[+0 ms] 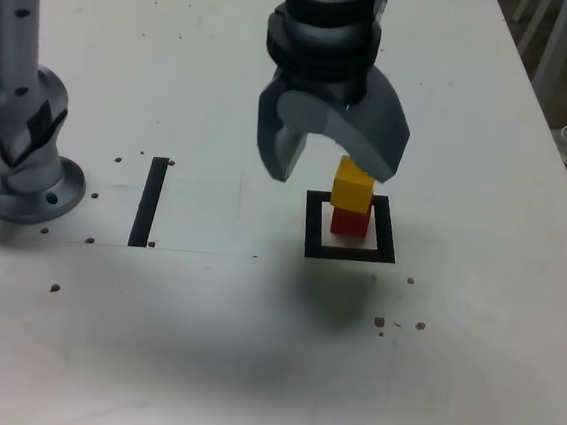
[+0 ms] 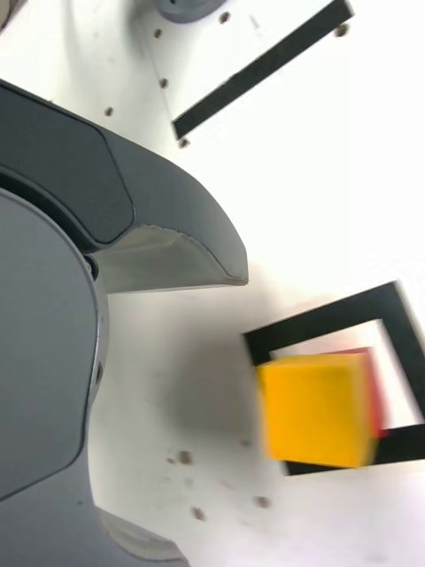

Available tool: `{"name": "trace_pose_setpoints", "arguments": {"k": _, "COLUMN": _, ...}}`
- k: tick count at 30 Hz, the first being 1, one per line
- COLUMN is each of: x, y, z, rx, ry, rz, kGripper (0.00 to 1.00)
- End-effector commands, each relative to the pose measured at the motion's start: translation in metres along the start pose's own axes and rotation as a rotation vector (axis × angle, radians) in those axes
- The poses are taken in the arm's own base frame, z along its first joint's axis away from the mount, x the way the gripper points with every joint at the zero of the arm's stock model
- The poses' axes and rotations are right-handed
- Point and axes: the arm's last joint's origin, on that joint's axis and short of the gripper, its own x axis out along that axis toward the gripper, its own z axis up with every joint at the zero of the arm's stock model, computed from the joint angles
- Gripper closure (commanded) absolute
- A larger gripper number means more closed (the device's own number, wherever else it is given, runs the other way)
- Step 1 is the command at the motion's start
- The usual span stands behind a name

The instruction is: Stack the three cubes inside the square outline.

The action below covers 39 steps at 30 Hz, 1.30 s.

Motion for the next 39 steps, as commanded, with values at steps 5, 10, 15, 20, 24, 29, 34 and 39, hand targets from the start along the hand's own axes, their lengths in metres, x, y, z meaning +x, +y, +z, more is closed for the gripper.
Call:
{"name": "trace_pose_setpoints", "arguments": {"k": 5, "x": -0.008, "y": -0.035, "z": 0.0, "rx": 0.037, "ry": -0.024, "rz": -0.001, "kGripper": 0.01}}
{"name": "trace_pose_setpoints", "arguments": {"k": 10, "x": -0.014, "y": -0.069, "z": 0.001, "rx": 0.065, "ry": -0.048, "rz": 0.001, "kGripper": 0.01}}
{"name": "trace_pose_setpoints", "arguments": {"k": 15, "x": -0.017, "y": -0.103, "z": 0.003, "rx": 0.091, "ry": -0.067, "rz": 0.0, "kGripper": 0.01}}
{"name": "trace_pose_setpoints", "arguments": {"k": 20, "x": -0.012, "y": -0.129, "z": 0.009, "rx": 0.124, "ry": -0.06, "rz": -0.005, "kGripper": 0.01}}
{"name": "trace_pose_setpoints", "arguments": {"k": 24, "x": -0.007, "y": -0.149, "z": 0.016, "rx": 0.165, "ry": -0.055, "rz": -0.01, "kGripper": 0.0}}
{"name": "trace_pose_setpoints", "arguments": {"k": 29, "x": 0.002, "y": -0.174, "z": 0.025, "rx": 0.204, "ry": -0.044, "rz": -0.021, "kGripper": 0.0}}
{"name": "trace_pose_setpoints", "arguments": {"k": 34, "x": 0.008, "y": -0.2, "z": 0.035, "rx": 0.233, "ry": -0.057, "rz": -0.025, "kGripper": 0.0}}
{"name": "trace_pose_setpoints", "arguments": {"k": 39, "x": 0.014, "y": -0.224, "z": 0.044, "rx": 0.271, "ry": -0.069, "rz": -0.026, "kGripper": 0.0}}
